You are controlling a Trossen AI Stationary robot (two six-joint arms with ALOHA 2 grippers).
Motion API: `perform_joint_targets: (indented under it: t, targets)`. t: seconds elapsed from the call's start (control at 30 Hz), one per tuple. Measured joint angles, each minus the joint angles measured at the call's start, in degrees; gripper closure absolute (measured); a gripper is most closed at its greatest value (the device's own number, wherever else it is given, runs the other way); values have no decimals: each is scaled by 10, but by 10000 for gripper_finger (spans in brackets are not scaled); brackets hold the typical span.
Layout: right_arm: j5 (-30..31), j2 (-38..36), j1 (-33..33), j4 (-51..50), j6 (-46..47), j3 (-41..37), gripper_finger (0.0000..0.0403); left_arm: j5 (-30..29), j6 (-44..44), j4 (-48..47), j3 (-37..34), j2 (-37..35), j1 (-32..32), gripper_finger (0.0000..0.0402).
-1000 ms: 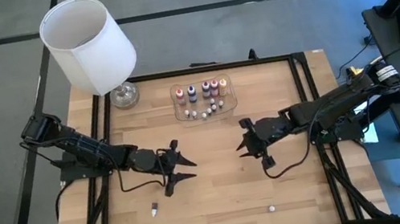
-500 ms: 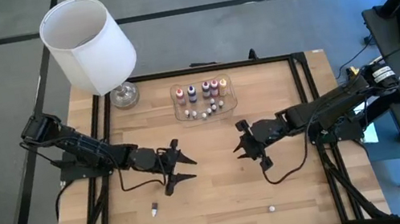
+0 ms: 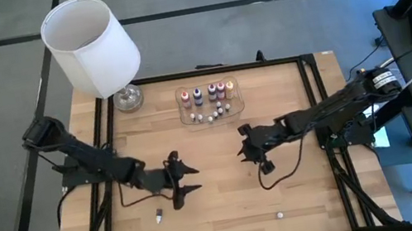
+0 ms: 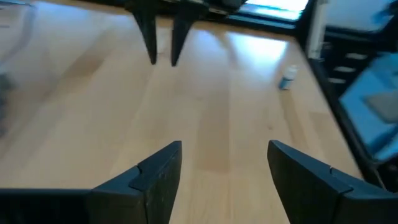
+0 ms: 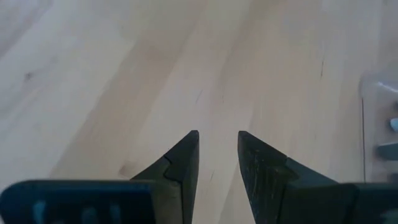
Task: Pick & Place food coloring
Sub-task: Put the top small purple food coloring bottle into the transparent bin
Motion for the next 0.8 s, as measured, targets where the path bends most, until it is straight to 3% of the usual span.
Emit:
perform_joint_targets:
  t: [0.1, 0.23, 0.4, 0.57, 0.7, 0.8]
  targets:
    - [0, 10, -2, 0, 0, 0, 289, -103, -45, -100, 61, 14, -49, 168]
    - [0, 16, -2, -3, 12, 0, 289, -220, -127, -161, 104, 45, -111, 167]
    - [0, 16, -2, -1, 33, 0, 289, -252, -268, -209, 129, 89, -173, 171]
    - [0, 16, -2, 1, 33, 0, 289, -161, -463, -345, 175, 121, -198, 167]
    - [0, 16, -2, 10, 33, 0, 289, -9, -657, -537, 233, 147, -187, 169]
    - [0, 16, -2, 18, 33, 0, 289, 97, -756, -649, 265, 167, -176, 171]
